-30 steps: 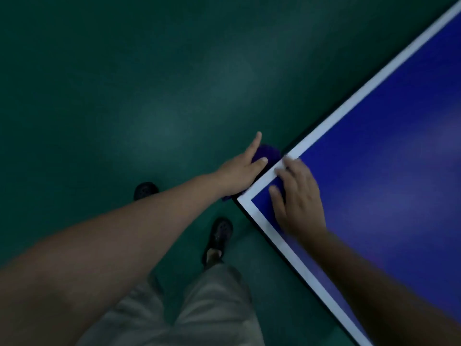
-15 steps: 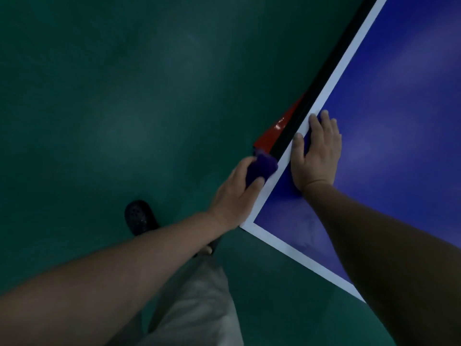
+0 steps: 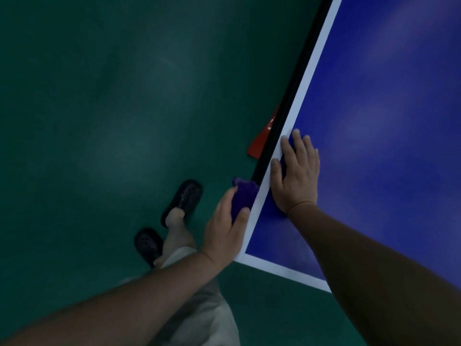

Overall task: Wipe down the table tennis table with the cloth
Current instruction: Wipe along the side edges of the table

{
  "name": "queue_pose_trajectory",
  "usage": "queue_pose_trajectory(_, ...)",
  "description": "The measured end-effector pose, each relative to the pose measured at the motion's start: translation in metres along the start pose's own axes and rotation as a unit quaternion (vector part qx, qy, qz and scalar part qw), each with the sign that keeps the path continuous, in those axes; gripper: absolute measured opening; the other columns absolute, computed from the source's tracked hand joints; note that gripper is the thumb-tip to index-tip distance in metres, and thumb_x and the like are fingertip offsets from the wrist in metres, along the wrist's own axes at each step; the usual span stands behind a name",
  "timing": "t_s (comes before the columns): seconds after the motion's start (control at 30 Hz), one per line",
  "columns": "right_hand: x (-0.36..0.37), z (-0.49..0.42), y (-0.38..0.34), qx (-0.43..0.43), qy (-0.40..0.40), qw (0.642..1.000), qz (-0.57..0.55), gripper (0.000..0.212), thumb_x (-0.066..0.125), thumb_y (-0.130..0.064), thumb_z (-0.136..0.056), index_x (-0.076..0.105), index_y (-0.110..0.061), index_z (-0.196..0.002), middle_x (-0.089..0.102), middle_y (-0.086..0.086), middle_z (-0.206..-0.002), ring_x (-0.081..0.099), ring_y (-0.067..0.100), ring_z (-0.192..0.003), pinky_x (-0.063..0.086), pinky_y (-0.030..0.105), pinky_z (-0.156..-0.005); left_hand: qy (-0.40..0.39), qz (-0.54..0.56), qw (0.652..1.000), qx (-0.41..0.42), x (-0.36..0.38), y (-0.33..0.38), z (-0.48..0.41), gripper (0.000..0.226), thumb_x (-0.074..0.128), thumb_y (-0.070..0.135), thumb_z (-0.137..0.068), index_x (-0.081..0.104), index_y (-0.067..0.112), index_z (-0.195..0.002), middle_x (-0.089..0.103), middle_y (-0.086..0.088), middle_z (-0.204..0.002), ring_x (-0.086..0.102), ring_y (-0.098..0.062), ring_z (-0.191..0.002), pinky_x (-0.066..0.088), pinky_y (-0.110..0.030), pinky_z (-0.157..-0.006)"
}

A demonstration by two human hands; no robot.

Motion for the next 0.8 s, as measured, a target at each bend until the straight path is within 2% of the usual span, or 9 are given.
queue_pose_trajectory(0.13,-0.001,0.001,-0.001,0.0,0.002,1.0,-0.008,0.056,0.031,-0.039,-0.104,0.037,-0.017,-0.155,0.024,0.005,-0.166,0.012,0.027,-0.155,0.009,0.049,-0.126,-0.006,-0.017,1.0,0.02,0.004,0.02,-0.024,0.06,0.039,0.056,-0.093,0.04,0.027,-0.145,0.055,0.0,-0.129,0.057,-0.015,-0.109,0.05,-0.046,-0.093)
queue_pose_trajectory(0.27,-0.004,0.0,0.003,0.006,0.008,1.0,-0.013,0.053,0.033,-0.034,-0.104,0.042,-0.014,-0.152,0.031,0.008,-0.163,0.018,0.029,-0.153,0.013,0.051,-0.125,-0.003,-0.038,0.999,0.024,0.017,0.064,-0.098,0.057,0.04,0.046,-0.096,0.036,0.022,-0.148,0.05,-0.006,-0.138,0.055,-0.023,-0.118,0.048,-0.049,-0.098)
queue_pose_trajectory(0.4,-0.003,-0.001,0.005,0.002,0.012,1.0,-0.012,0.051,0.037,-0.032,-0.104,0.044,-0.013,-0.15,0.033,0.009,-0.162,0.021,0.031,-0.152,0.015,0.052,-0.124,-0.008,-0.042,0.998,0.054,0.025,0.108,-0.157,0.054,0.041,0.04,-0.097,0.038,0.02,-0.147,0.052,-0.008,-0.136,0.056,-0.024,-0.116,0.048,-0.048,-0.098)
queue_pose_trajectory(0.57,-0.007,-0.004,0.0,0.016,-0.011,0.999,-0.029,0.053,0.037,-0.034,-0.102,0.046,-0.012,-0.15,0.032,0.008,-0.162,0.021,0.03,-0.153,0.017,0.054,-0.123,-0.024,-0.037,0.998,0.043,0.016,0.084,-0.111,0.055,0.044,0.045,-0.097,0.036,0.028,-0.15,0.051,0.001,-0.139,0.054,-0.013,-0.121,0.048,-0.042,-0.101)
queue_pose_trajectory(0.63,-0.008,-0.004,-0.001,0.019,-0.021,0.999,-0.04,0.054,0.038,-0.035,-0.101,0.047,-0.011,-0.149,0.032,0.008,-0.162,0.021,0.03,-0.153,0.018,0.055,-0.123,-0.042,-0.024,0.998,0.042,0.009,0.066,-0.075,0.056,0.048,0.047,-0.097,0.038,0.03,-0.149,0.052,0.004,-0.136,0.053,-0.004,-0.12,0.047,-0.029,-0.099)
queue_pose_trajectory(0.7,-0.009,-0.005,0.001,0.022,-0.027,0.997,-0.063,0.054,0.039,-0.035,-0.101,0.048,-0.012,-0.148,0.034,0.007,-0.161,0.021,0.028,-0.153,0.018,0.055,-0.123,-0.042,-0.032,0.997,0.063,0.004,0.06,-0.056,0.058,0.049,0.052,-0.096,0.041,0.025,-0.146,0.051,0.001,-0.133,0.05,-0.002,-0.119,0.042,-0.016,-0.096)
queue_pose_trajectory(0.73,-0.011,-0.007,0.002,0.023,-0.03,0.996,-0.078,0.053,0.04,-0.036,-0.101,0.049,-0.012,-0.147,0.035,0.006,-0.16,0.023,0.028,-0.152,0.019,0.055,-0.122,-0.038,-0.036,0.996,0.067,0.003,0.061,-0.056,0.059,0.048,0.053,-0.095,0.042,0.023,-0.145,0.05,-0.001,-0.132,0.049,-0.001,-0.118,0.041,-0.013,-0.095)
queue_pose_trajectory(0.8,-0.016,-0.01,0.004,0.013,-0.027,0.996,-0.088,0.05,0.042,-0.035,-0.101,0.053,-0.012,-0.144,0.042,0.006,-0.157,0.031,0.029,-0.148,0.026,0.055,-0.119,-0.041,-0.033,0.998,0.047,0.006,0.067,-0.069,0.06,0.05,0.05,-0.095,0.04,0.021,-0.146,0.05,-0.002,-0.132,0.05,-0.003,-0.116,0.047,-0.024,-0.097)
Point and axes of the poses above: each hand's wrist, its own z-axis away from the middle knuckle, its own x-axis out of the palm, y = z × x, the point moved 8 cm from there along -z, towards the middle knuckle
